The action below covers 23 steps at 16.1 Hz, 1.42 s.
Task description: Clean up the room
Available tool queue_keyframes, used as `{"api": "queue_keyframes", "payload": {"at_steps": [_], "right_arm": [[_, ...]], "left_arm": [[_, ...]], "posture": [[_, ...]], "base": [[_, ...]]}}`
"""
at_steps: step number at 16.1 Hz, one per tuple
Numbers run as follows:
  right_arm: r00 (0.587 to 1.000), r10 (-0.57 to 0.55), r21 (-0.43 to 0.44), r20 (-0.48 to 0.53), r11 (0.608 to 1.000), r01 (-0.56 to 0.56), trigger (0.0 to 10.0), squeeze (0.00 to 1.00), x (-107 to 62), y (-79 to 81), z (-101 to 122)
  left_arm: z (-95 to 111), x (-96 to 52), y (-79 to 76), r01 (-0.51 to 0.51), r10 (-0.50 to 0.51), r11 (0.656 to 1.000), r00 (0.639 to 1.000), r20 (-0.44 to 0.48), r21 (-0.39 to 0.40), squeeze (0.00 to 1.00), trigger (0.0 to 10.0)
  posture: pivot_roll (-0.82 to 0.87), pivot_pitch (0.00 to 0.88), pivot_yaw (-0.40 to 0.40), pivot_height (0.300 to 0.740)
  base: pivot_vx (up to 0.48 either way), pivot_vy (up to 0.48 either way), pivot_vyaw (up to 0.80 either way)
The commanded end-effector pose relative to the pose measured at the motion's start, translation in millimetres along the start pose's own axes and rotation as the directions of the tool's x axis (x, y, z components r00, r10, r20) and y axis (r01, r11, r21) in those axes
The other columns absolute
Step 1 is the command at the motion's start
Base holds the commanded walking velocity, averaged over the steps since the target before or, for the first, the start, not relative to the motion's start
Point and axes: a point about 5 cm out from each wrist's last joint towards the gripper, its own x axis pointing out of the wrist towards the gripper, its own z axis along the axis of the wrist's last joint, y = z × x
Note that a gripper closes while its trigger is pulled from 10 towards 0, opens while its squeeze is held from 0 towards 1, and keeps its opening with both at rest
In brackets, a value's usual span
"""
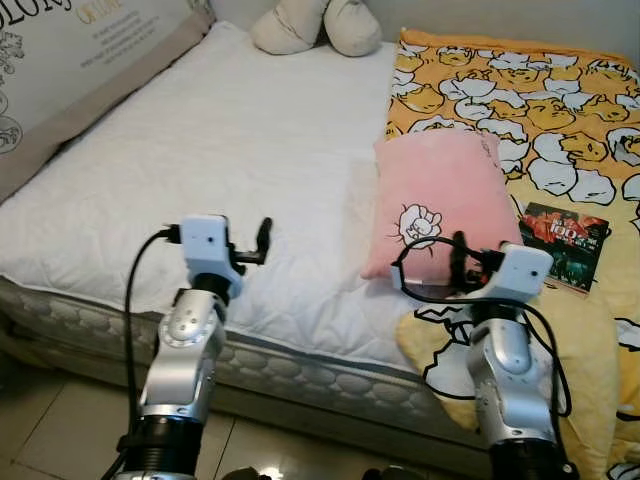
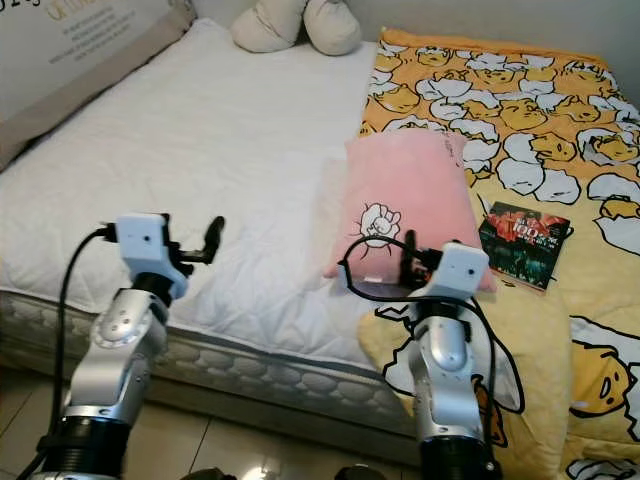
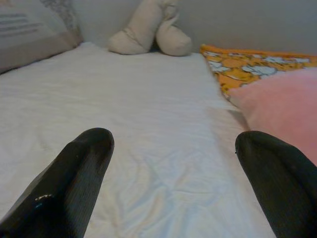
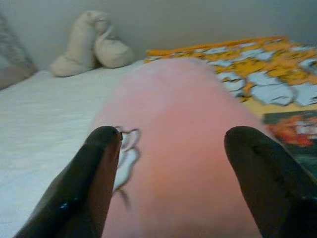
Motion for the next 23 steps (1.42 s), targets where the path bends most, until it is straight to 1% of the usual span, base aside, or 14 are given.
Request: {"api": "queue_keyframes", "payload": {"at_steps": [1,2,3,5,7,9,10,11,13,14,16,19,21,23], "right_arm": [[0.999,0.042,-0.002,-0.022,0.999,-0.042,10.0,1.0,0.7,6.7,-3.1],[0.998,0.055,-0.004,-0.023,0.998,-0.055,10.0,0.47,0.3,8.7,-2.9],[0.998,0.056,0.011,-0.026,0.998,-0.056,10.0,0.0,0.7,9.2,-3.1],[0.999,0.041,-0.011,-0.029,0.999,-0.042,10.0,0.0,4.4,7.8,-2.1],[0.998,0.054,-0.025,-0.02,0.998,-0.055,10.0,0.0,6.9,8.7,-0.5],[0.997,0.072,-0.059,-0.017,0.996,-0.072,10.0,0.0,6.5,11.4,-0.3],[0.997,0.075,-0.057,-0.016,0.996,-0.075,10.0,0.0,5.9,12.3,-0.4],[0.997,0.076,-0.054,-0.014,0.996,-0.077,10.0,0.0,4.8,12.6,-0.8],[0.996,0.08,-0.075,-0.028,0.994,-0.082,10.0,0.0,4.7,12.6,-3.7],[0.996,0.082,-0.078,-0.032,0.993,-0.084,10.0,0.0,5.1,12.9,-4.2],[0.995,0.093,-0.071,-0.028,0.993,-0.095,10.0,0.0,6.9,14.9,-2.7],[0.995,0.101,-0.07,-0.023,0.992,-0.103,10.0,0.0,8.5,16.1,-1.5],[0.993,0.114,-0.068,-0.025,0.991,-0.115,10.0,0.0,12.6,18.4,-1.2],[0.993,0.118,-0.07,-0.021,0.99,-0.119,10.0,0.0,16.2,19.3,0.5]], "left_arm": [[-4.0,-2.1,-2.1,0.009,-0.009,1.0,1.0,-0.014,-0.003,0.0,10.0],[-4.3,-2.2,-2.8,0.01,-0.01,1.0,1.0,-0.007,-0.004,0.0,10.0],[-4.8,-1.4,-3.6,0.011,-0.011,1.0,1.0,-0.005,-0.014,0.0,10.0],[-4.0,0.4,-6.6,0.04,-0.04,0.999,0.999,0.007,-0.034,0.0,10.0],[-3.5,0.3,-10.8,0.084,-0.083,0.996,0.996,0.019,-0.038,0.0,10.0],[-8.8,1.0,-14.6,0.108,-0.108,0.994,0.994,-0.005,-0.027,0.0,10.0],[-11.6,1.4,-15.0,0.103,-0.103,0.994,0.994,-0.021,-0.025,0.0,10.0],[-11.1,0.8,-18.3,0.127,-0.128,0.991,0.992,-0.01,-0.051,0.0,10.0],[-9.6,1.9,-16.3,0.113,-0.114,0.991,0.993,-0.004,-0.072,0.0,10.0],[-9.2,2.5,-14.9,0.103,-0.104,0.993,0.995,-0.001,-0.054,0.0,10.0],[-10.2,2.8,-14.7,0.087,-0.087,0.996,0.996,-0.008,-0.027,0.0,10.0],[-9.4,3.9,-16.1,0.079,-0.079,0.997,0.997,-0.004,-0.024,0.0,10.0],[-2.6,6.4,-18.3,0.085,-0.084,0.995,0.996,0.032,-0.047,0.0,10.0],[1.0,8.5,-18.4,0.076,-0.074,0.995,0.996,0.044,-0.057,0.0,10.0]], "posture": [[-0.05,0.0,0.028,0.74],[-0.05,0.0,0.027,0.74],[-0.05,0.0,0.027,0.74],[-0.05,0.0,0.028,0.74],[-0.06,0.0,0.029,0.74],[-0.06,0.0,0.031,0.74],[-0.07,0.0,0.031,0.732],[-0.07,0.0,0.029,0.72],[-0.06,0.0,0.026,0.716],[-0.06,0.0,0.024,0.716],[-0.06,0.0,0.018,0.716],[-0.05,0.0,0.015,0.716],[-0.04,0.0,0.014,0.716],[-0.04,0.0,0.016,0.716]], "base": [[0.0,-0.454,0.0],[0.0,-0.435,0.0],[0.0,-0.428,0.0],[0.263,-0.399,0.0],[0.317,-0.356,0.0],[0.341,-0.334,0.0],[0.0,0.0,-0.47],[0.0,0.0,-0.47],[0.0,0.48,-0.24],[0.0,0.48,0.0],[0.0,0.0,0.0],[0.0,0.0,0.0],[0.0,0.0,0.0],[0.429,0.0,0.0]]}}
